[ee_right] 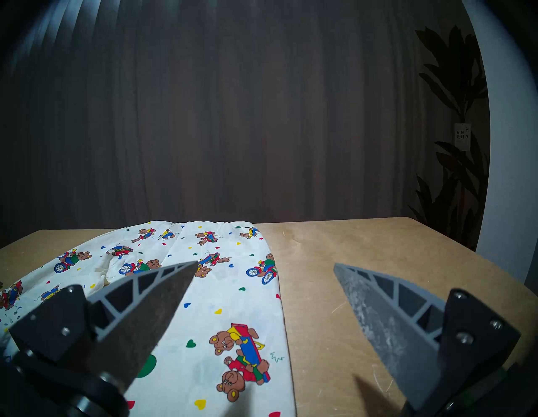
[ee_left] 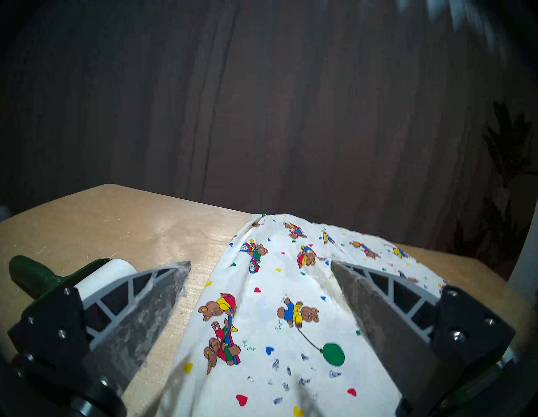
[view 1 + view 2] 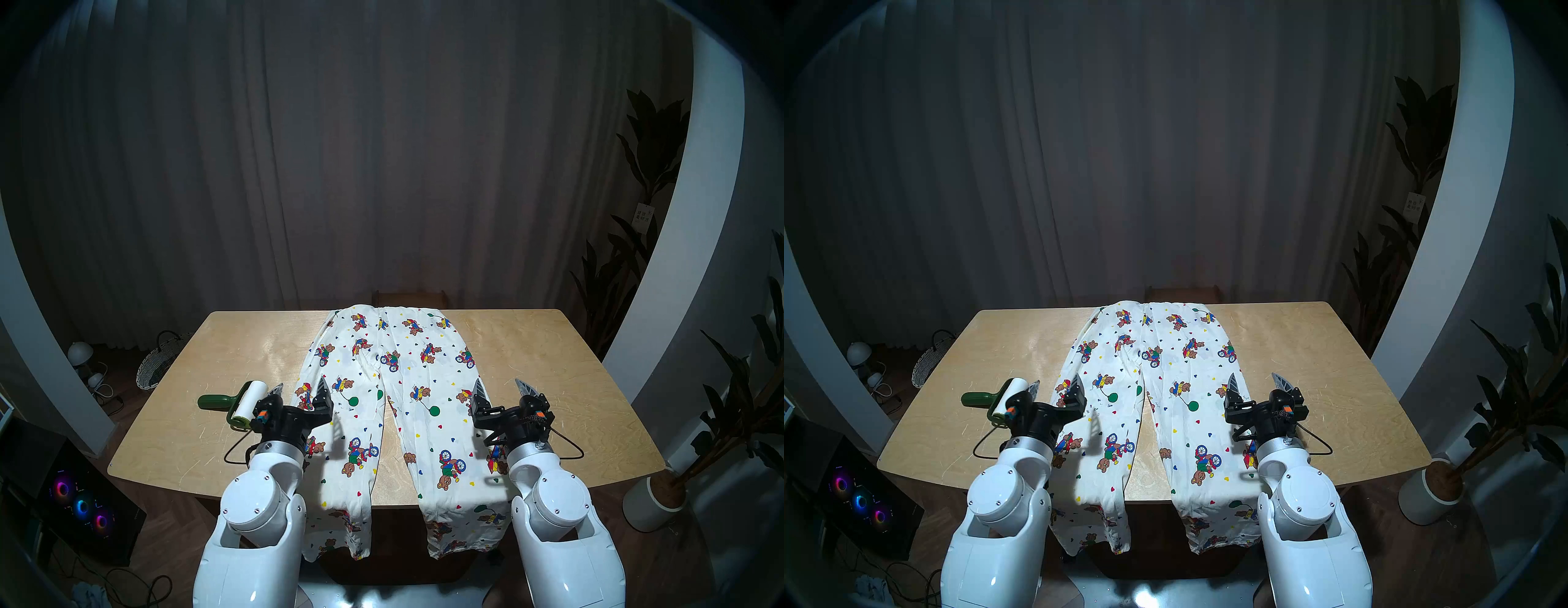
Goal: Remove lint and debris from pants with a lint roller
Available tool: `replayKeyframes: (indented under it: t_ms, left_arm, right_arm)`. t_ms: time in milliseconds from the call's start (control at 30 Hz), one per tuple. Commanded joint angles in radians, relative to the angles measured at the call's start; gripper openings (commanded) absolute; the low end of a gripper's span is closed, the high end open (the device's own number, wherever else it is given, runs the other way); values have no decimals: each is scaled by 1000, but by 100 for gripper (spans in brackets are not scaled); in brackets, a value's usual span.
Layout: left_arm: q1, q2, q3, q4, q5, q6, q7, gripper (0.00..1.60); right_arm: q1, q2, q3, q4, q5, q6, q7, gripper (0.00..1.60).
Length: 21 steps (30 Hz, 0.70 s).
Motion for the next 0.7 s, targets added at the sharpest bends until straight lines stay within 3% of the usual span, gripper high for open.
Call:
replayKeyframes:
  t_ms: [0, 433, 667]
  left_arm:
    - [17, -33, -68, -123, -221, 44, 15, 160]
    - [129, -84, -169, -273, -625, 133, 89, 160]
    - [154, -125, -270, -335, -849, 201, 164, 160]
  right_arm:
    - [33, 31, 24, -23, 8, -18, 24, 160]
    - [39, 66, 63, -12, 40, -69, 75, 160]
    - [4, 60, 52, -44, 36, -131, 87, 160]
